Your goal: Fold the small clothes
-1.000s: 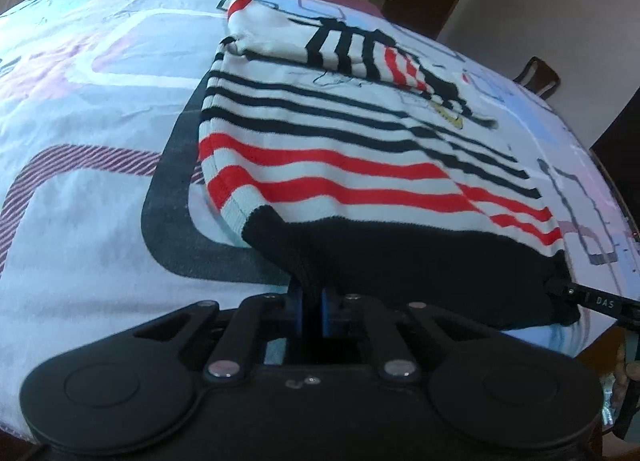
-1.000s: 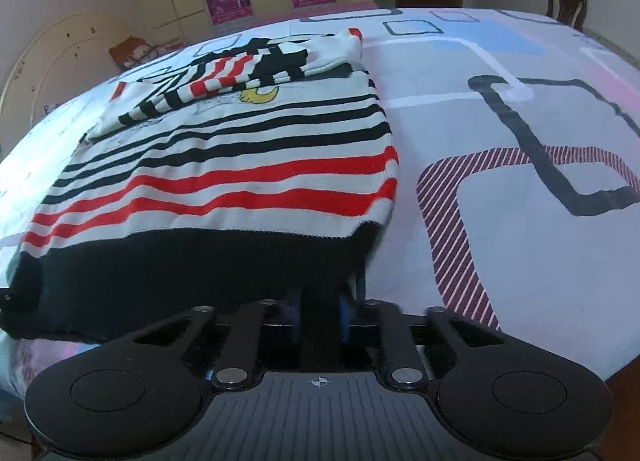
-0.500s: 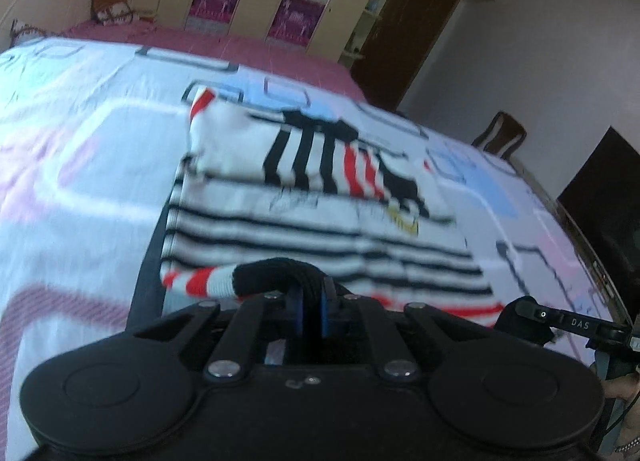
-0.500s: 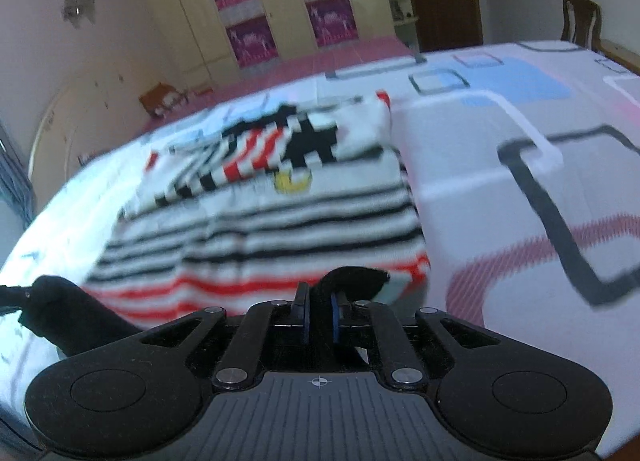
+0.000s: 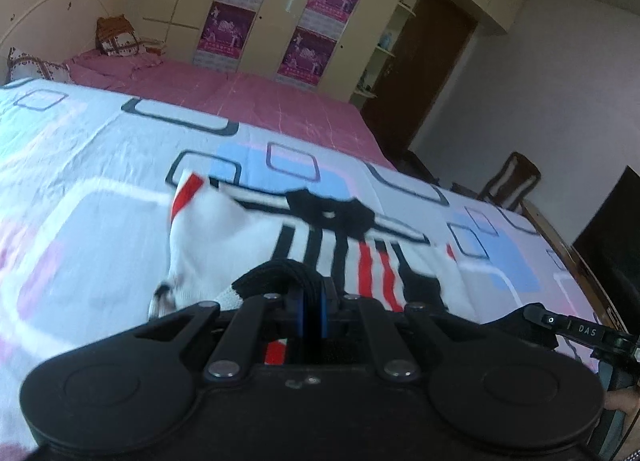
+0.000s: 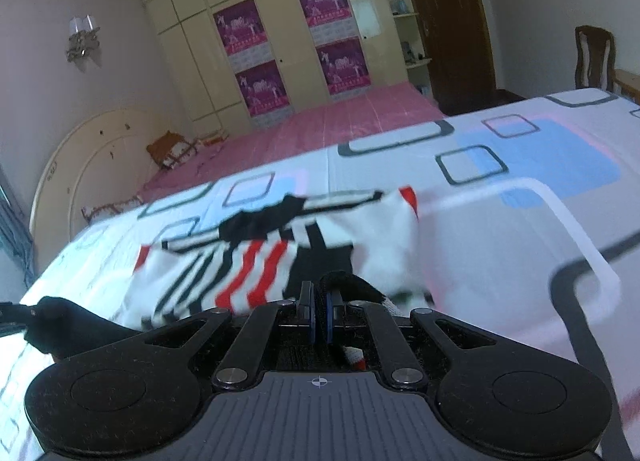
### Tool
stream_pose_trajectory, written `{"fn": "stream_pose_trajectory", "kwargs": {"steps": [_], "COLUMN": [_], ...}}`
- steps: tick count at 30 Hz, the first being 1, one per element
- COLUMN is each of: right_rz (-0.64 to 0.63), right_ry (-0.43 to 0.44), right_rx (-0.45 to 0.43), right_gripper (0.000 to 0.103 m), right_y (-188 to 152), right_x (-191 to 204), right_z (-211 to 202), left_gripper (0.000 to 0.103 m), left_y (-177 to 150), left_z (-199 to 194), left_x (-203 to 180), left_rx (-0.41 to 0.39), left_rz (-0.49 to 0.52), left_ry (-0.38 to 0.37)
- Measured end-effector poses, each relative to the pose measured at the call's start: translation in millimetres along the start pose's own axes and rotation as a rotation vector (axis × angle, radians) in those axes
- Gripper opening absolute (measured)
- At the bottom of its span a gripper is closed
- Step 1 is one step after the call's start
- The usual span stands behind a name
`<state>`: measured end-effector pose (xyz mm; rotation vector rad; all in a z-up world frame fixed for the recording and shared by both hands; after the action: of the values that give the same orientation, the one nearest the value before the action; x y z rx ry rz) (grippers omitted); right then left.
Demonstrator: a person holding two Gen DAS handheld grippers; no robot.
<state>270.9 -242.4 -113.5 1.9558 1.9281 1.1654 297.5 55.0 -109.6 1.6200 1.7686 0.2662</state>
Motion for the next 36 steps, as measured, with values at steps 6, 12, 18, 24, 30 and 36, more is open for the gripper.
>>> {"fn": "stream_pose_trajectory", "kwargs": {"steps": [6, 12, 18, 24, 30, 36], "right_rz": [-0.016, -0.012, 0.038, 0.08, 0.145, 0.15], "right_ry": [-0.007, -0.025, -0.042, -0.056, -0.062, -0.038], "right_rx": [-0.026, -0.024, 0.019, 0.073, 0.128, 0.123], "right_gripper": [0.004, 0.004, 0.004, 0.004, 0.005, 0.015], "right_y": [49.5, 85.3, 105.9, 113.9, 115.0, 117.9], "right_x": [-2.7, -10.4, -26.6, -44.6, -64.2, -70.9], "right_z": [37.7, 83.9, 138.2, 180.0, 209.8, 212.2], "left_gripper": [0.007, 0.007, 0.007, 0.008, 0.015, 0.048], "left_y": [41.9, 75.0, 92.2, 103.2, 104.0, 115.4], "left_z": [29.6, 67.3, 106.2, 141.5, 173.8, 164.9], "left_x": [10.1, 27.1, 37.2, 48.0, 62.5, 84.8], "left_rx": [-0.021, 0.0, 0.021, 0.054, 0.129, 0.074], "left_rz": [-0.03, -0.07, -0.067, -0.078, -0.084, -0.152], "left_ry": [0.027, 0.059, 0.119, 0.176, 0.24, 0.255]}}
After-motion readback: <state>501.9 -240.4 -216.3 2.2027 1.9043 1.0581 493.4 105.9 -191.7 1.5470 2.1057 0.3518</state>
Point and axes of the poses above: each gripper's, at about its wrist camera, not at the fingertips, and z roughly the way its jaws point, x to its left, y to its top, the point moved 9 cm from there along z, roughly the way its jaws point, and after that the axes turned 13 degrees about x, right-handed, at the moved point
